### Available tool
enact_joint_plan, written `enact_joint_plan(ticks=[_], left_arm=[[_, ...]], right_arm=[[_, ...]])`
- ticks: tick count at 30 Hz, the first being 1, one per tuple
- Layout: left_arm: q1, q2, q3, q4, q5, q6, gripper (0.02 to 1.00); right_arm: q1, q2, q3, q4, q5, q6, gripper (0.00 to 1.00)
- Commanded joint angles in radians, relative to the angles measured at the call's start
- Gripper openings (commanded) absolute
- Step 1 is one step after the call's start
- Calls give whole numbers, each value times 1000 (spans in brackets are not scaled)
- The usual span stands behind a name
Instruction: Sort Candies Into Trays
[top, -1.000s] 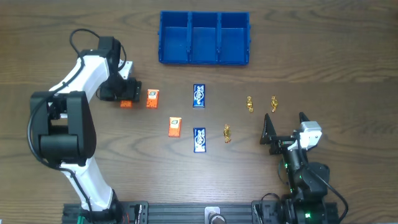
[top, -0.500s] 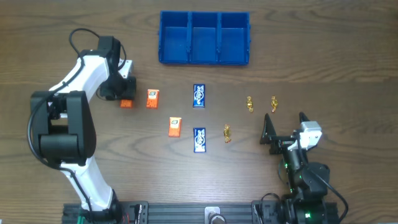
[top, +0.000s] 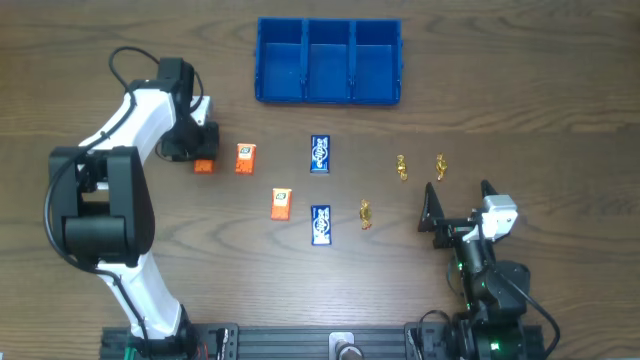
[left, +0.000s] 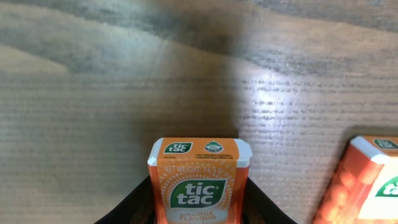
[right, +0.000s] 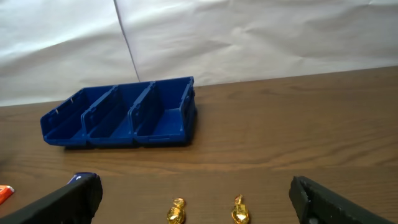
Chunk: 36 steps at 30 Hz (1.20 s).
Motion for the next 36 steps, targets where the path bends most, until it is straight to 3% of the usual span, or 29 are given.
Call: enact_joint_plan(ticks=[1, 6, 10, 15, 21, 36], left_arm=[[-94, -214, 57, -27, -77, -138, 255], [-216, -311, 242, -115, -209, -246, 259], [-305, -228, 520, -198, -283, -270, 257], [-346, 3, 863, -293, -280, -274, 264], [-345, 243, 1080, -296, -222, -291, 275], [-332, 414, 1185, -294, -183, -327, 340]], right_arm=[[-5, -7, -2, -6, 8, -5, 998], [-5, -7, -2, -6, 8, -5, 998], [-5, -7, -2, -6, 8, -5, 998], [-5, -7, -2, -6, 8, -5, 998], [-5, -7, -2, -6, 8, -5, 998], [-5, -7, -2, -6, 8, -5, 998]])
